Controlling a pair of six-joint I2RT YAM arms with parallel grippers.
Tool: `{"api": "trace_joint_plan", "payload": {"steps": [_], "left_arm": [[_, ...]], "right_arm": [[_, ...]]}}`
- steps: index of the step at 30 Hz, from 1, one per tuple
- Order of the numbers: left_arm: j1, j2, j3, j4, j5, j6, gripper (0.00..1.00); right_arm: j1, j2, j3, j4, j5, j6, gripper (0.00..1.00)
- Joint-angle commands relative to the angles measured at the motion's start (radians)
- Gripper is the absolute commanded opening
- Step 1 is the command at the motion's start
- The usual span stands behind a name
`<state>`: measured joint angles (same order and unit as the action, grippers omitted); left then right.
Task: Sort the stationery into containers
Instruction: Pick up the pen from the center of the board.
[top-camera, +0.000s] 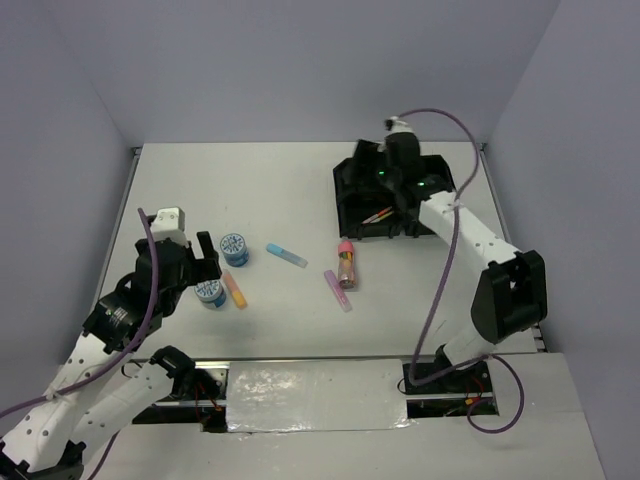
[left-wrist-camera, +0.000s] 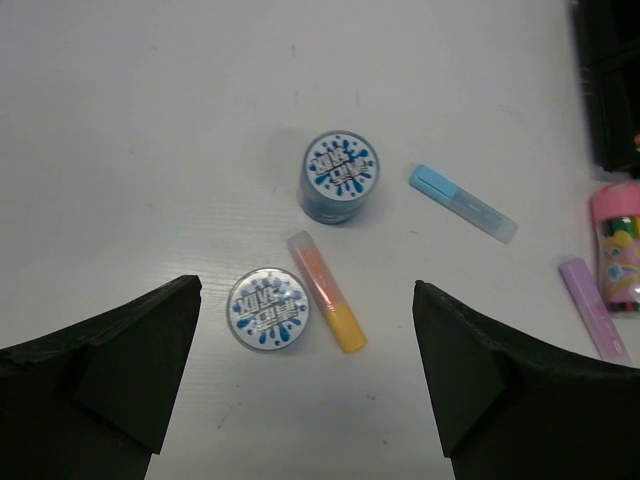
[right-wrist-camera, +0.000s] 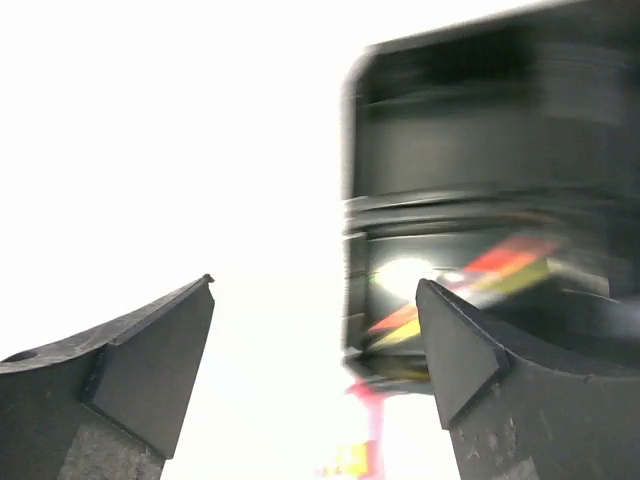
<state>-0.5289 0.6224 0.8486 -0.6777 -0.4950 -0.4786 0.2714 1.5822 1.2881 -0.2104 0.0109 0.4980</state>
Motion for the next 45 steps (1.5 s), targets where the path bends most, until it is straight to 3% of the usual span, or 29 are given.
{"api": "trace_joint_plan", "payload": {"steps": [1,7,11,18,38,45], "left_arm": [[0.039,-0.003,0.032,-0.036,-0.128,-0.064,0.99],[0.079,-0.047,0.015,0.003,-0.076,-0.037,0.99],[0.093,-0.052,0.017,0.003,-0.071,-0.034,0.99],[0.106,-0.049,0.012,0.012,-0.05,-0.025,0.99],[0.118,-0.036,0.009,0.032,0.001,0.0,0.99],[0.124,-0.038,0.009,0.035,0.016,0.006,0.99]], "right_arm": [[0.191,-0.056,0.098,-0.047,-0.056,-0.286,0.9],[0.452,-0.027,0.068,-0.182,0.046,-0.332,0.81],[0.514,0.022,0.027,-0.251,0.104,-0.26,0.75],[0.595,0.076,-0.038,-0.294,0.211,-0.225,0.75],[0.6,0.249,-0.056,-0.296,0.189,-0.219,0.75],[0.6,0.272,-0.053,-0.297,0.161,-0.208,0.65]]}}
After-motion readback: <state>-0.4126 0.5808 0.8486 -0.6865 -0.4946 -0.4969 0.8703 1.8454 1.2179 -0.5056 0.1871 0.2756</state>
